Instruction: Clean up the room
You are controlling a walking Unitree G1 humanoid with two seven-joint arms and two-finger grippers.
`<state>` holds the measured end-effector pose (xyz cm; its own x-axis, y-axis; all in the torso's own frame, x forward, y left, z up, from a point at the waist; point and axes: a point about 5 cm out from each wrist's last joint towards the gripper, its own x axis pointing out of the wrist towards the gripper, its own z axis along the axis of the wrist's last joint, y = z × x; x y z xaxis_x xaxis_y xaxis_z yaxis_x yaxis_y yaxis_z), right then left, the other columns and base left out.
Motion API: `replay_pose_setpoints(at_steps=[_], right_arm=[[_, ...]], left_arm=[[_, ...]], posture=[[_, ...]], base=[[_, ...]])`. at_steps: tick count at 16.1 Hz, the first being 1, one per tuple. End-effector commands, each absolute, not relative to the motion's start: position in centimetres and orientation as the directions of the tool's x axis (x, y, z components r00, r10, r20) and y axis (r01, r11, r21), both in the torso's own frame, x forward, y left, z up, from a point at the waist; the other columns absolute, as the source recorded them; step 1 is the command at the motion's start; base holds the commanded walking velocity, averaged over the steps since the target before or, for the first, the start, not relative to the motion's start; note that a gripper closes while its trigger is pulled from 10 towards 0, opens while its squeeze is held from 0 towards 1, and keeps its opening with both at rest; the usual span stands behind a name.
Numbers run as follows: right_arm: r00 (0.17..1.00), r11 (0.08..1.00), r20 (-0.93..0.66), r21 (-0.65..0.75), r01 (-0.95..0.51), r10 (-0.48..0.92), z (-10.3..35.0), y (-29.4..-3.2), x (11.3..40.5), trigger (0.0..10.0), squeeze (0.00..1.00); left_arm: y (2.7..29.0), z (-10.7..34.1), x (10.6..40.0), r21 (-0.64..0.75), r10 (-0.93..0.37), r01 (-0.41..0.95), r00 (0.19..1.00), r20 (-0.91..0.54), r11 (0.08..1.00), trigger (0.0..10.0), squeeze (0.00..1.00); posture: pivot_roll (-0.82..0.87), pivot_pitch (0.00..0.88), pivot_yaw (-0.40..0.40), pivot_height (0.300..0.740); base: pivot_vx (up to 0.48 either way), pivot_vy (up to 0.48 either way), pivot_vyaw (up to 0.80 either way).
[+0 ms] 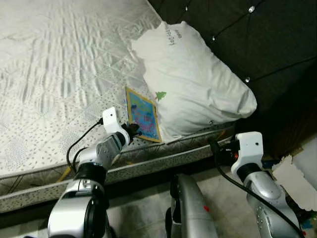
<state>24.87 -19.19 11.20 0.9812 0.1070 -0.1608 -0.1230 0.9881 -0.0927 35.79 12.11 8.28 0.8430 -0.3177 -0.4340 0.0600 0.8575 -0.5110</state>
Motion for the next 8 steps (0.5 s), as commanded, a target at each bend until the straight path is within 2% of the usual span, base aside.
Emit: replay_pose_setpoints(at_steps=[1,3,4,8], right_arm=[[0.983,0.987,-0.154,-0.111,-0.114,0.097,11.6,-19.6,24.7,10.0,0.00],[0.982,0.987,-0.157,-0.112,-0.119,0.101,11.5,-19.6,24.7,10.0,0.00],[0.982,0.986,-0.157,-0.111,-0.123,0.105,11.6,-19.5,24.8,10.0,0.00],[0.981,0.986,-0.157,-0.099,-0.132,0.116,11.4,-19.0,25.0,10.0,0.00]], left_arm=[[11.7,7.3,35.6,-0.477,-0.321,0.065,0.817,-0.479,0.876,10.0,0.00],[11.7,7.1,35.7,-0.481,-0.329,0.070,0.814,-0.479,0.874,10.0,0.00],[11.8,6.9,35.6,-0.483,-0.339,0.077,0.807,-0.483,0.872,10.0,1.00],[13.1,6.2,35.4,-0.443,-0.317,0.073,0.802,-0.507,0.894,10.0,1.00]], posture=[[-0.20,0.122,-0.109,0.536],[-0.20,0.120,-0.113,0.536],[-0.20,0.120,-0.115,0.536],[-0.19,0.113,-0.112,0.536]], base=[[0.000,0.000,0.00],[0.000,0.000,0.00],[0.000,0.000,0.00],[0.000,0.000,0.00]])
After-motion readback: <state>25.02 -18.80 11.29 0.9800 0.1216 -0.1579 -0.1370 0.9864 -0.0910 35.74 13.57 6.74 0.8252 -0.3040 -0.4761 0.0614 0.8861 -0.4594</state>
